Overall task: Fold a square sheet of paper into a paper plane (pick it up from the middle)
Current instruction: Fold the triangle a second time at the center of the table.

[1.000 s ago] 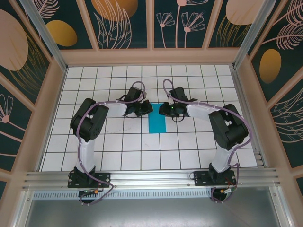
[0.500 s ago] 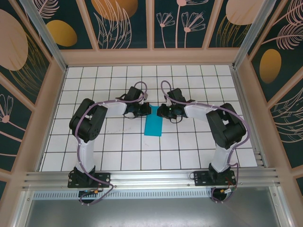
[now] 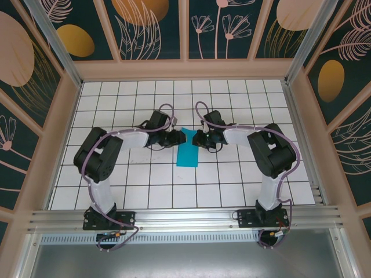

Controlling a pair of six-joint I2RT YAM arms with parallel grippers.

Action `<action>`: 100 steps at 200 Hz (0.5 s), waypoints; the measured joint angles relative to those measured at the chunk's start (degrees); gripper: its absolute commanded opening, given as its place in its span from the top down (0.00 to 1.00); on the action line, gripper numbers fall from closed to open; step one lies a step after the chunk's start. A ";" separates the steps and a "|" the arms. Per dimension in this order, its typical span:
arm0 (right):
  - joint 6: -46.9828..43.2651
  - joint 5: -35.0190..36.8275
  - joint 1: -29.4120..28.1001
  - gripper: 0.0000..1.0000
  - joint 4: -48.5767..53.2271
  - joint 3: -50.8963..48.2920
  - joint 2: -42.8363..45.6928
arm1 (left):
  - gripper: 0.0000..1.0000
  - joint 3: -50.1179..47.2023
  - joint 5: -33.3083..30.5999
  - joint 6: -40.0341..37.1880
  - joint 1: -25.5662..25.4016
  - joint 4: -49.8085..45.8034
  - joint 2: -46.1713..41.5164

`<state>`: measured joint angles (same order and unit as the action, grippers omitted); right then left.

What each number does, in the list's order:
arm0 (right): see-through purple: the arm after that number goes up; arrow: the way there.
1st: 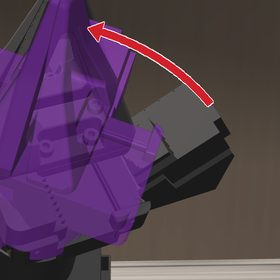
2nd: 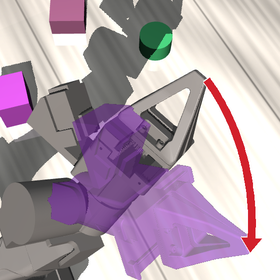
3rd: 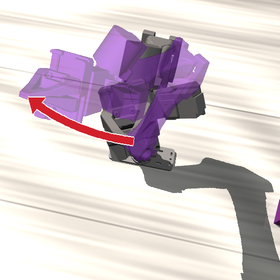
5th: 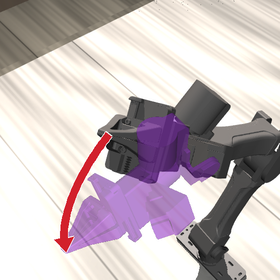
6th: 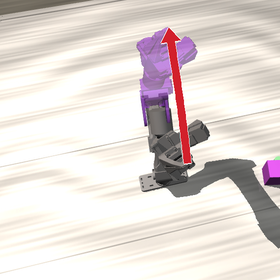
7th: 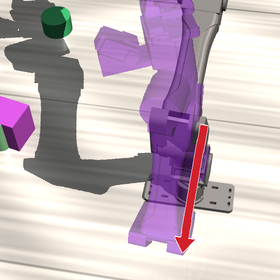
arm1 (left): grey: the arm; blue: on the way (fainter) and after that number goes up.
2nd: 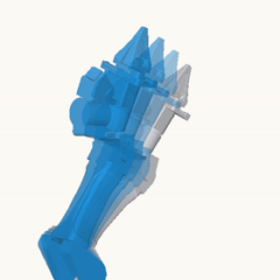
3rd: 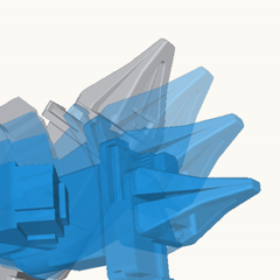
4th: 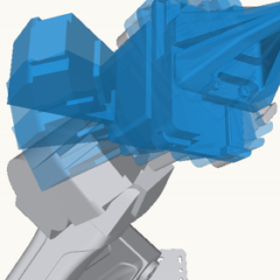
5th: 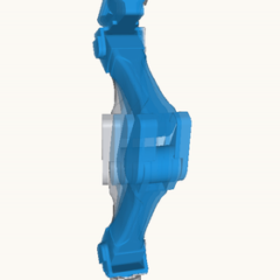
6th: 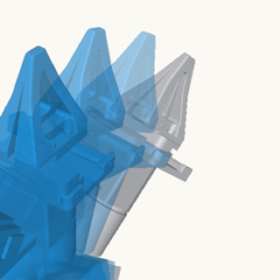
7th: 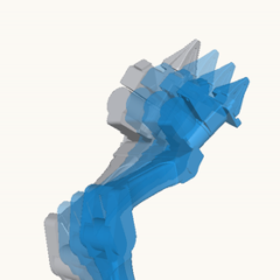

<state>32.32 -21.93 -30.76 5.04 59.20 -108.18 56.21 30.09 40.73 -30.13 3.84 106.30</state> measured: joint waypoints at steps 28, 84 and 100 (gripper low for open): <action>0.22 0.20 0.00 0.81 0.09 0.02 0.00 | 0.57 -7.93 2.49 3.87 -2.10 3.76 -5.18; 0.26 0.24 0.00 0.82 0.98 0.76 -0.42 | 0.60 -13.35 3.93 8.00 -5.95 6.88 -9.33; 0.26 0.26 0.00 0.82 1.01 0.76 -0.42 | 0.62 -13.92 3.93 8.50 -5.95 7.23 -10.03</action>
<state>32.58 -21.67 -30.76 6.04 59.96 -108.60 42.28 34.02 49.23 -36.07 11.07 96.27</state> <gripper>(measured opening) 0.185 0.393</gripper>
